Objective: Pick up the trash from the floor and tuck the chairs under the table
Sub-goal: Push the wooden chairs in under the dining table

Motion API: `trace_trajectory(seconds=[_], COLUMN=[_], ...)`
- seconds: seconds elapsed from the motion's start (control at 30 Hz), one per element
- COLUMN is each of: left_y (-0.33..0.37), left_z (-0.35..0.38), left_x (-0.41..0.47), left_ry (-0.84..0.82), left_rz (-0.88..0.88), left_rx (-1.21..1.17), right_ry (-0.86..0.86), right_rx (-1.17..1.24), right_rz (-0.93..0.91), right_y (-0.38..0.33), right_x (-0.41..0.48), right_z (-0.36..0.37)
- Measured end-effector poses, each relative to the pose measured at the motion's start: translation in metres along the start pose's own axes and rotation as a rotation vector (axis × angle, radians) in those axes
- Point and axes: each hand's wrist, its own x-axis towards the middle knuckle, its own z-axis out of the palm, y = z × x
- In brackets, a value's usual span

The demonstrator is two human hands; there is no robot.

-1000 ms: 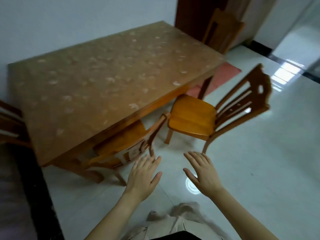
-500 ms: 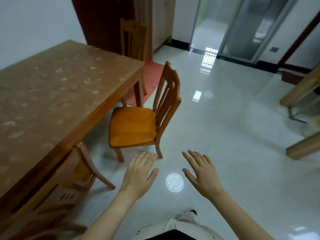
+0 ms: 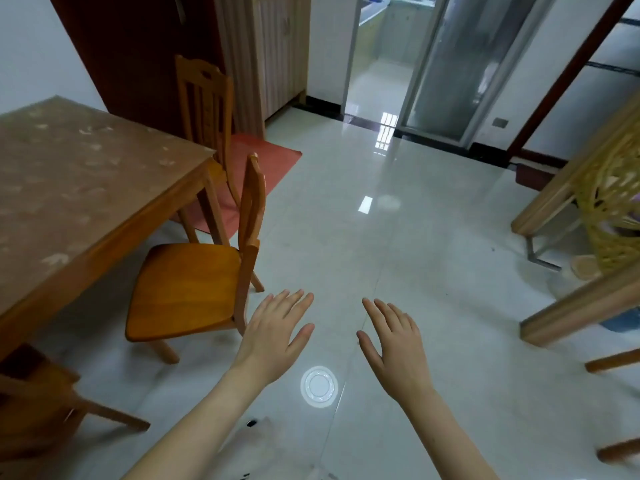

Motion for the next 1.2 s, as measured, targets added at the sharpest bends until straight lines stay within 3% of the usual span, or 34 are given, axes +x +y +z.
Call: trace_trajectory(seconds=[0.23, 0.53, 0.73, 1.2], left_y=[-0.012, -0.068, -0.112, -0.169], left_z=[0.019, 0.027, -0.005, 0.003], left_x=[0.072, 0.222, 0.289, 0.307], left_ry=[-0.036, 0.055, 0.196, 0.302], left_rz=[-0.054, -0.166, -0.317, -0.863], left_rx=[0.032, 0.016, -0.004, 0.031], right_ry=[-0.057, -0.131, -0.161, -0.385], right_rx=[0.056, -0.038, -0.053, 0.016], right_rz=[-0.022, -0.188, -0.409, -1.028], right_y=[0.036, 0.06, 0.027, -0.055], right_x=[0.078, 0.27, 0.399, 0.569], right_z=[0.012, 0.027, 0.025, 0.097])
